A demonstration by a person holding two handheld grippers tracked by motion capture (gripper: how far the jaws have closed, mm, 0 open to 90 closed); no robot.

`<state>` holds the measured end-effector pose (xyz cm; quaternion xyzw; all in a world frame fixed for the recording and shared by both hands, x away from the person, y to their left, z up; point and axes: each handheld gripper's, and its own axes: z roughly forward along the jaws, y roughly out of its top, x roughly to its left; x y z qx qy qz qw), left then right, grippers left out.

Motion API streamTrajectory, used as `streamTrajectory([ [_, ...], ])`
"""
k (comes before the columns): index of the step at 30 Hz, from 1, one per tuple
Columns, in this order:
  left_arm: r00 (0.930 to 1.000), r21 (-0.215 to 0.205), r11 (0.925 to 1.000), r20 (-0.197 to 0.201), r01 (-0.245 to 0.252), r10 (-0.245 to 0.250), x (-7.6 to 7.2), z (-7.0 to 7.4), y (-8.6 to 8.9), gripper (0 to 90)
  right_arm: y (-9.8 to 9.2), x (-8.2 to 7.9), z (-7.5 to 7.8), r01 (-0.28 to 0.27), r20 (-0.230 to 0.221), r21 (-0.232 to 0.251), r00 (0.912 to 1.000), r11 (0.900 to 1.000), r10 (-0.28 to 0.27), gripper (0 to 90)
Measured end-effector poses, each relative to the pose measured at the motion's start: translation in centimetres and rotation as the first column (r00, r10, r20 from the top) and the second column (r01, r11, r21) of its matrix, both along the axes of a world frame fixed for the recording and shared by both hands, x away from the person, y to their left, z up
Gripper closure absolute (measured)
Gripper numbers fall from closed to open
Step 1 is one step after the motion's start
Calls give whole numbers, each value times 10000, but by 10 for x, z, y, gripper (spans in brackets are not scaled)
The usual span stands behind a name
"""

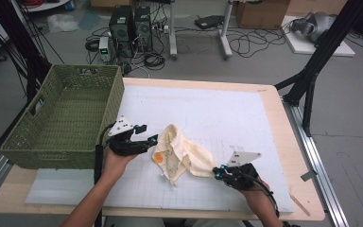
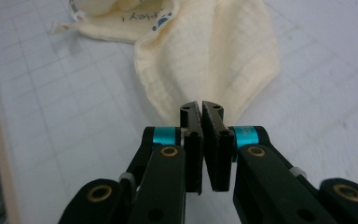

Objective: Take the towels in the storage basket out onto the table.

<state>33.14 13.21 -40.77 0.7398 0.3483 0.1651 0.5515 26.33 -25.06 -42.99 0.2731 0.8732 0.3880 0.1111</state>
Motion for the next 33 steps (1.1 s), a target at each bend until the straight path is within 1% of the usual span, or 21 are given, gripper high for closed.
streamTrajectory([
  [3, 9997, 73, 9997, -11, 244, -244, 0, -1, -4, 407, -17, -10, 0, 367, -28, 171, 9993, 9992, -366, 870],
  [5, 9955, 30, 9955, -69, 944, -944, -1, -2, -12, 407, -29, -14, 1, 692, -21, 559, 9976, 9960, -692, 870],
  [7, 9933, -46, 9934, -68, 1150, -1151, -2, -2, -15, 407, -35, -14, 3, 938, 37, 735, 9955, 9929, -943, 869],
  [8, 9846, -157, 9845, -55, 1748, -1749, -5, -1, -23, 407, -43, -12, 8, 1351, 125, 1077, 9905, 9850, -1372, 869],
  [12, 9584, 87, 9584, -143, 2851, -2850, -14, -1, -45, 407, -54, 3, 17, 2144, 268, 1515, 9750, 9649, -2208, 865],
  [13, 9500, 250, 9497, -147, 3122, -3119, -16, -2, -51, 405, -55, 7, 18, 2278, 291, 1542, 9716, 9614, -2349, 863],
  [16, 9388, 526, 9373, -198, 3444, -3439, -20, -4, -61, 395, -58, 19, 19, 2754, 246, 1586, 9589, 9482, -2826, 860],
  [17, 9360, 629, 9339, -230, 3521, -3513, -21, -5, -63, 392, -58, 22, 18, 2780, 244, 1587, 9581, 9474, -2853, 859],
  [18, 9341, 723, 9313, -239, 3570, -3562, -21, -5, -64, 384, -57, 24, 17, 2838, 207, 1528, 9567, 9466, -2902, 856],
  [21, 9334, 661, 9311, -347, 3586, -3570, -22, -8, -67, 373, -56, 27, 16, 2858, 219, 1444, 9562, 9474, -2918, 850],
  [22, 9310, 839, 9274, -487, 3647, -3617, -22, -11, -70, 362, -55, 27, 16, 2876, 209, 1424, 9558, 9471, -2934, 848],
  [24, 9371, 1226, 9291, -628, 3488, -3435, -22, -15, -73, 356, -57, 27, 16, 2875, 252, 1487, 9554, 9462, -2943, 845],
  [25, 9371, 1226, 9291, -628, 3488, -3435, -22, -15, -73, 352, -57, 27, 17, 2900, 209, 1522, 9548, 9449, -2964, 844],
  [26, 9404, 1530, 9281, -797, 3393, -3307, -21, -20, -78, 344, -58, 27, 17, 2893, 244, 1536, 9548, 9448, -2963, 843],
  [27, 9404, 1530, 9281, -797, 3393, -3307, -21, -20, -78, 343, -58, 27, 17, 2893, 244, 1536, 9548, 9448, -2963, 843],
  [28, 9391, 1895, 9200, -908, 3430, -3314, -21, -24, -82, 343, -57, 26, 17, 2878, 182, 1524, 9557, 9455, -2938, 837],
  [29, 9391, 1895, 9200, -908, 3430, -3314, -21, -24, -82, 343, -57, 26, 17, 2887, 188, 1528, 9554, 9452, -2948, 835],
  [30, 9336, 2474, 9002, -1043, 3583, -3429, -21, -28, -86, 348, -57, 26, 17, 2865, 202, 1506, 9560, 9462, -2927, 831],
  [31, 9336, 2474, 9002, -1043, 3583, -3429, -21, -28, -86, 385, -57, 27, 16, 2835, 251, 1481, 9566, 9475, -2902, 830],
  [32, 9325, 2956, 8844, -1138, 3611, -3427, -21, -32, -88, 479, -56, 26, 16, 2841, 199, 1468, 9568, 9475, -2899, 829],
  [33, 9297, 3003, 8799, -1137, 3683, -3503, -20, -32, -87, 574, -56, 27, 16, 2834, 222, 1456, 9569, 9479, -2895, 828],
])
